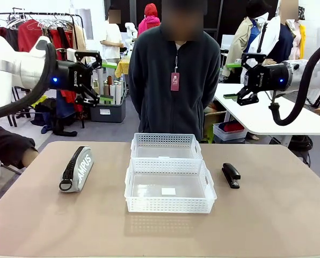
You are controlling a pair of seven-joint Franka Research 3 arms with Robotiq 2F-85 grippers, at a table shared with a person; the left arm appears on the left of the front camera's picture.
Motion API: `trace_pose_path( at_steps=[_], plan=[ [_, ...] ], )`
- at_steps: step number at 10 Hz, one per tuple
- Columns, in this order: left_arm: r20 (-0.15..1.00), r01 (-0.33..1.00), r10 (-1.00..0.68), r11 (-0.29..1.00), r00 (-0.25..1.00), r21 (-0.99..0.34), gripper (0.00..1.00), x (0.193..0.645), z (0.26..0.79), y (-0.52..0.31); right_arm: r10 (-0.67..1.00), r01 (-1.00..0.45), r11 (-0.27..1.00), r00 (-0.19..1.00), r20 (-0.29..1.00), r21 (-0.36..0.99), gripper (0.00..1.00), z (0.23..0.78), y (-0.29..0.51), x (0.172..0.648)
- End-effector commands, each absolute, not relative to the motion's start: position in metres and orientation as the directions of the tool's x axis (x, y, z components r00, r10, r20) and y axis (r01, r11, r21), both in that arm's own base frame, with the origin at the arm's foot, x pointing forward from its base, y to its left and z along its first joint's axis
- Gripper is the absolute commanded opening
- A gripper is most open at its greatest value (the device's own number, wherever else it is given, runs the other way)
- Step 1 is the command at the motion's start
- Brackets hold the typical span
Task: Distribute items into two baskets.
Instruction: Pick up the Pencil pouch that the person points to.
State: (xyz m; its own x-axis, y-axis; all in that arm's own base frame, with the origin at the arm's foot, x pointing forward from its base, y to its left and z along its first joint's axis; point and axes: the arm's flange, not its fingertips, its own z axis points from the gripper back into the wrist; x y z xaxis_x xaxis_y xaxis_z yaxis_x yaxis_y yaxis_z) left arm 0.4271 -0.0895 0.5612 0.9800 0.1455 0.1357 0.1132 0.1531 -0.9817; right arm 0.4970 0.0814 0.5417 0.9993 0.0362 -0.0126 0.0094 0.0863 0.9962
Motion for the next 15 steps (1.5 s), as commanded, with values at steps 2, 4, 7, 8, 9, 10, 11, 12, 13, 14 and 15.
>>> trace_pose_path(
  at_steps=[2, 4, 7, 8, 9, 10, 11, 12, 13, 14, 15],
  plan=[
    [0.103, 0.093, 0.172, 0.064, 0.980, -0.994, 1.00, 0.4342, 0.5710, -0.0852, 0.049, -0.062, 0.059, 0.997, 0.060, 0.996, 1.00, 0.5504, 0.0667, 0.5042],
    [0.107, 0.094, 0.174, 0.084, 0.979, -0.992, 1.00, 0.4331, 0.5712, -0.0883, 0.032, -0.069, 0.035, 0.997, 0.068, 0.997, 1.00, 0.5528, 0.0644, 0.5032],
    [0.120, 0.105, 0.176, 0.090, 0.977, -0.990, 1.00, 0.4328, 0.5691, -0.0846, 0.032, -0.045, 0.072, 0.999, 0.043, 0.996, 1.00, 0.5493, 0.0671, 0.4993],
    [0.120, 0.105, 0.176, 0.090, 0.977, -0.990, 1.00, 0.4328, 0.5691, -0.0846, 0.032, -0.045, 0.072, 0.999, 0.043, 0.996, 1.00, 0.5493, 0.0671, 0.4993],
    [0.120, 0.105, 0.176, 0.090, 0.977, -0.990, 1.00, 0.4328, 0.5691, -0.0846, 0.032, -0.045, 0.072, 0.999, 0.043, 0.996, 1.00, 0.5493, 0.0671, 0.4993],
    [0.120, 0.105, 0.176, 0.090, 0.977, -0.990, 1.00, 0.4328, 0.5691, -0.0846, 0.032, -0.045, 0.072, 0.999, 0.043, 0.996, 1.00, 0.5493, 0.0671, 0.4993],
    [0.120, 0.105, 0.176, 0.090, 0.977, -0.990, 1.00, 0.4328, 0.5691, -0.0846, 0.032, -0.045, 0.072, 0.999, 0.043, 0.996, 1.00, 0.5493, 0.0671, 0.4993],
    [0.120, 0.105, 0.176, 0.090, 0.977, -0.990, 1.00, 0.4328, 0.5691, -0.0846, 0.032, -0.045, 0.072, 0.999, 0.043, 0.996, 1.00, 0.5493, 0.0671, 0.4993],
    [0.120, 0.105, 0.176, 0.090, 0.977, -0.990, 1.00, 0.4328, 0.5691, -0.0846, 0.032, -0.045, 0.072, 0.999, 0.043, 0.996, 1.00, 0.5493, 0.0671, 0.4993],
    [0.120, 0.105, 0.176, 0.090, 0.977, -0.990, 1.00, 0.4328, 0.5691, -0.0846, 0.032, -0.045, 0.072, 0.999, 0.043, 0.996, 1.00, 0.5493, 0.0671, 0.4993],
    [0.120, 0.105, 0.176, 0.090, 0.977, -0.990, 1.00, 0.4328, 0.5691, -0.0846, 0.032, -0.045, 0.072, 0.999, 0.043, 0.996, 1.00, 0.5493, 0.0671, 0.4993]
  ],
)
